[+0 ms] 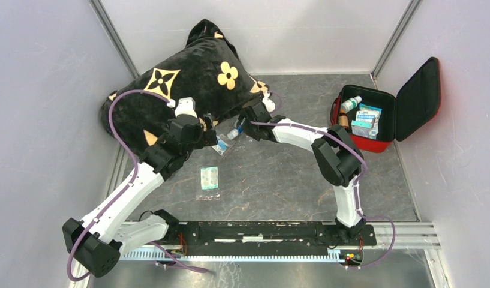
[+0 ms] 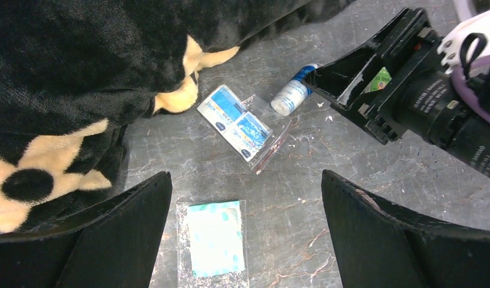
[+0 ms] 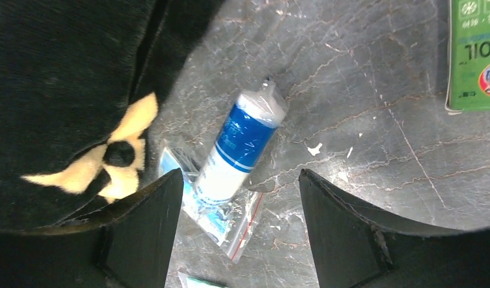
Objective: Organize the medicine kit
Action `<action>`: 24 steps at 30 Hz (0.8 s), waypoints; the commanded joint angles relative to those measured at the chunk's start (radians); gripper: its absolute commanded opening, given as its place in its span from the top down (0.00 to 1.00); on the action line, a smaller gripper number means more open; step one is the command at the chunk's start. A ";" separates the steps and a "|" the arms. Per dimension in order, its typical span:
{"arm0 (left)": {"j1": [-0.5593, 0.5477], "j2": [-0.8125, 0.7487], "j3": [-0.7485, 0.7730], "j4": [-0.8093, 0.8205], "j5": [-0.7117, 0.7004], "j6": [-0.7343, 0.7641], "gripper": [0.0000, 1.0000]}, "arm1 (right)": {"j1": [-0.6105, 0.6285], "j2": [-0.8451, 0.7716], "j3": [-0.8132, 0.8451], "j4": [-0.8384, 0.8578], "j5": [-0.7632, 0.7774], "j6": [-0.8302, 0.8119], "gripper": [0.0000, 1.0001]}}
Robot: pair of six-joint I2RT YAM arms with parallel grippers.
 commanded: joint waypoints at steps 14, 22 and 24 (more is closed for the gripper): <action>0.006 -0.020 -0.004 0.018 -0.017 0.003 0.00 | 0.017 0.159 0.141 0.005 -0.050 0.048 0.33; 0.008 -0.018 -0.006 0.018 -0.023 0.004 0.00 | 0.016 0.156 0.113 0.060 -0.056 0.031 0.57; 0.007 -0.015 -0.006 0.018 -0.024 0.004 0.00 | 0.015 0.135 0.087 0.086 -0.040 0.011 0.61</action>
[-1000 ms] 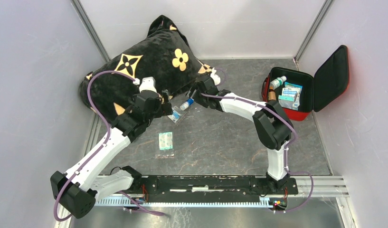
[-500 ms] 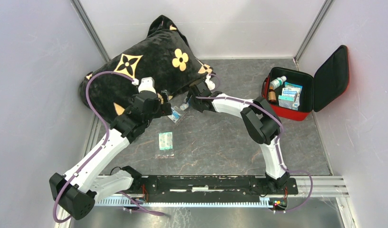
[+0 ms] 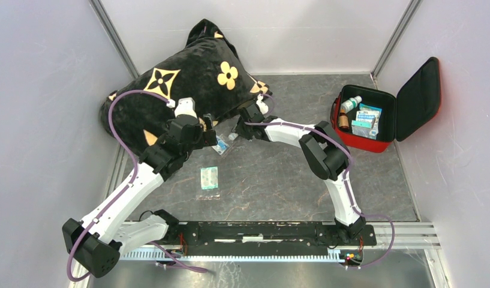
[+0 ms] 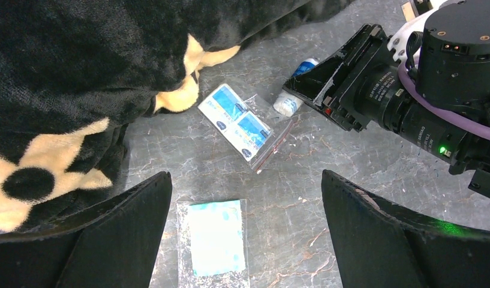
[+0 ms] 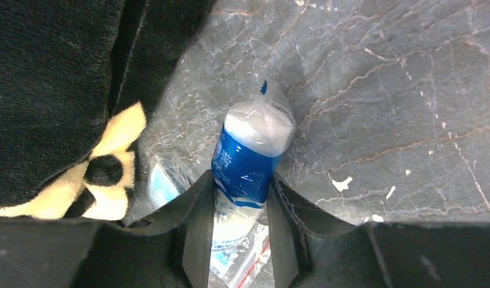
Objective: Organize the medicine kit
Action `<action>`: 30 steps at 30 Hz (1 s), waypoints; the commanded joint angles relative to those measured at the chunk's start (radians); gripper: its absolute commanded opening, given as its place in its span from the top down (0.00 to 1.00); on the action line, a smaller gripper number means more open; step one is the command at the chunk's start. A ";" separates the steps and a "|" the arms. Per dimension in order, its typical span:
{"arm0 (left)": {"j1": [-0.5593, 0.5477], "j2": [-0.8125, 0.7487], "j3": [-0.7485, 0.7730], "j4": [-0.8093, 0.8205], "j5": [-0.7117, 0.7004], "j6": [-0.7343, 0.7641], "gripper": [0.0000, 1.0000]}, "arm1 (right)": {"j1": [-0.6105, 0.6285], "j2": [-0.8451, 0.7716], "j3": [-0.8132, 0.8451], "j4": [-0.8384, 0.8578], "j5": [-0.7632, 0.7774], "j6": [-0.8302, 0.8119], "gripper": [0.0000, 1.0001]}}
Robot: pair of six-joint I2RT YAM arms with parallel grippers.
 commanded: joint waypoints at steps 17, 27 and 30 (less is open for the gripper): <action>0.007 0.098 0.040 0.058 0.076 -0.071 0.00 | -0.291 -0.606 -0.509 0.415 -0.044 -0.584 0.71; 0.011 0.221 0.040 0.094 0.105 -0.099 0.00 | -0.642 -0.665 -0.398 0.080 0.058 -1.011 0.70; 0.022 0.247 0.050 0.091 0.095 -0.100 0.00 | -0.697 -0.626 -0.337 0.010 0.100 -1.075 0.70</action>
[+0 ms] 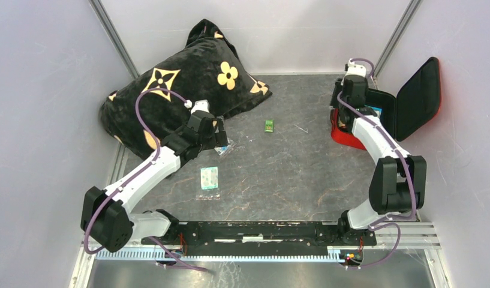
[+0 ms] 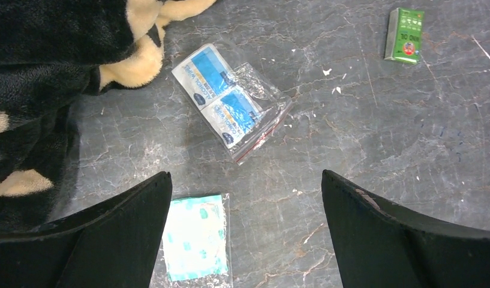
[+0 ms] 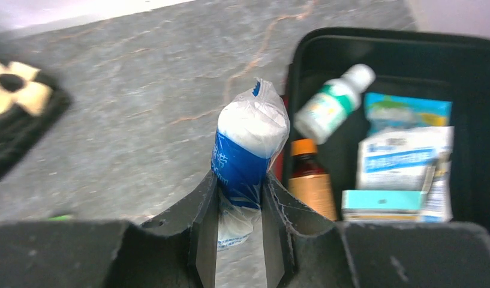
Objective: Organize the medicine kit
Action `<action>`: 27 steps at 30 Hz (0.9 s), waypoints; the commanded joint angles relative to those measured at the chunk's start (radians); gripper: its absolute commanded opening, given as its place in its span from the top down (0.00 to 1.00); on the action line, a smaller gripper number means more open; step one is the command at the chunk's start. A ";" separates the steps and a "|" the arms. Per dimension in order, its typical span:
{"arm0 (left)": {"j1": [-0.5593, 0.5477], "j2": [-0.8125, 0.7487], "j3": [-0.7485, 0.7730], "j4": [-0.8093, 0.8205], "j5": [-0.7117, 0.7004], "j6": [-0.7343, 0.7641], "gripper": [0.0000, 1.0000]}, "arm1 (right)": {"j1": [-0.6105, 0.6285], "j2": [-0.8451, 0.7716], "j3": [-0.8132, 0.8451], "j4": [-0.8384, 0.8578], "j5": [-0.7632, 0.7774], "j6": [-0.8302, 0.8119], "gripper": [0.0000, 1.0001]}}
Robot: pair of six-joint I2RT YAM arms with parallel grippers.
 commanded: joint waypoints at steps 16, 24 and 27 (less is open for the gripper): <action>0.096 0.254 0.154 0.057 -0.036 -0.060 0.00 | -0.225 0.185 0.236 -0.243 0.137 -0.230 0.49; 0.121 0.280 0.156 0.084 0.007 -0.068 0.00 | -0.239 0.129 0.245 -0.218 0.141 -0.213 0.34; 0.124 0.284 0.162 0.087 0.028 -0.064 0.00 | -0.239 0.086 0.212 -0.175 0.003 -0.188 0.33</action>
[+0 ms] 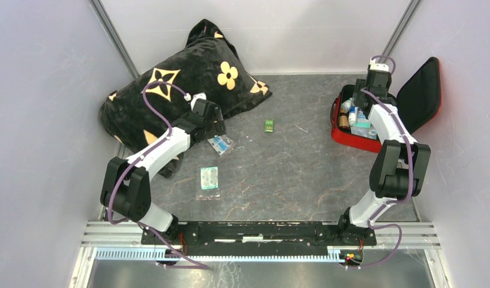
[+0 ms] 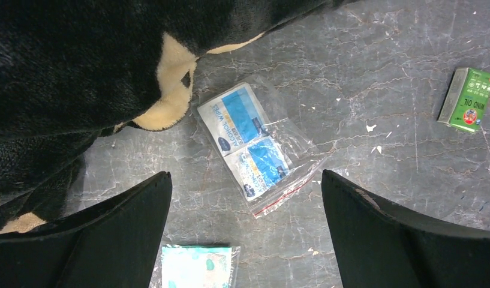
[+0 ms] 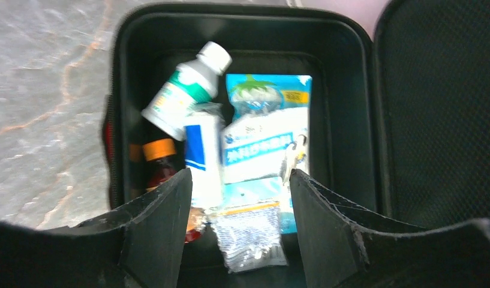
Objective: Organize the medicine kit
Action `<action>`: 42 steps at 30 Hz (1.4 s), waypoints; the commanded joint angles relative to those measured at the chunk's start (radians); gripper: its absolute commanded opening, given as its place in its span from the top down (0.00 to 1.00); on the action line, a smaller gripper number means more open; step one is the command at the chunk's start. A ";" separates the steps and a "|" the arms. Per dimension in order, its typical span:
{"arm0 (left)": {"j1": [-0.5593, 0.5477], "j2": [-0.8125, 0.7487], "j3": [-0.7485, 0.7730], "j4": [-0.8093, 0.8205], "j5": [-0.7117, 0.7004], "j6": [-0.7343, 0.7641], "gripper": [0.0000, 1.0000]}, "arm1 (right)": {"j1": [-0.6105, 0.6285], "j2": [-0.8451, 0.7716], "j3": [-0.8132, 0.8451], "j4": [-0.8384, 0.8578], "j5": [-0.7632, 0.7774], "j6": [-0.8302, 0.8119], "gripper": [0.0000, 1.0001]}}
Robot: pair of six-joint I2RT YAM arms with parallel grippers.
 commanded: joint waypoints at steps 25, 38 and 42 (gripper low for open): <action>0.007 -0.443 -0.030 -0.029 0.014 0.031 0.00 | 0.717 0.399 0.274 0.294 -0.932 0.301 0.33; 0.008 -0.456 -0.050 -0.026 0.022 0.040 0.00 | 0.777 0.613 0.396 0.330 -0.927 0.365 0.33; 0.008 -0.450 -0.050 -0.024 0.023 0.041 0.00 | 0.783 0.645 0.428 0.320 -0.929 0.366 0.33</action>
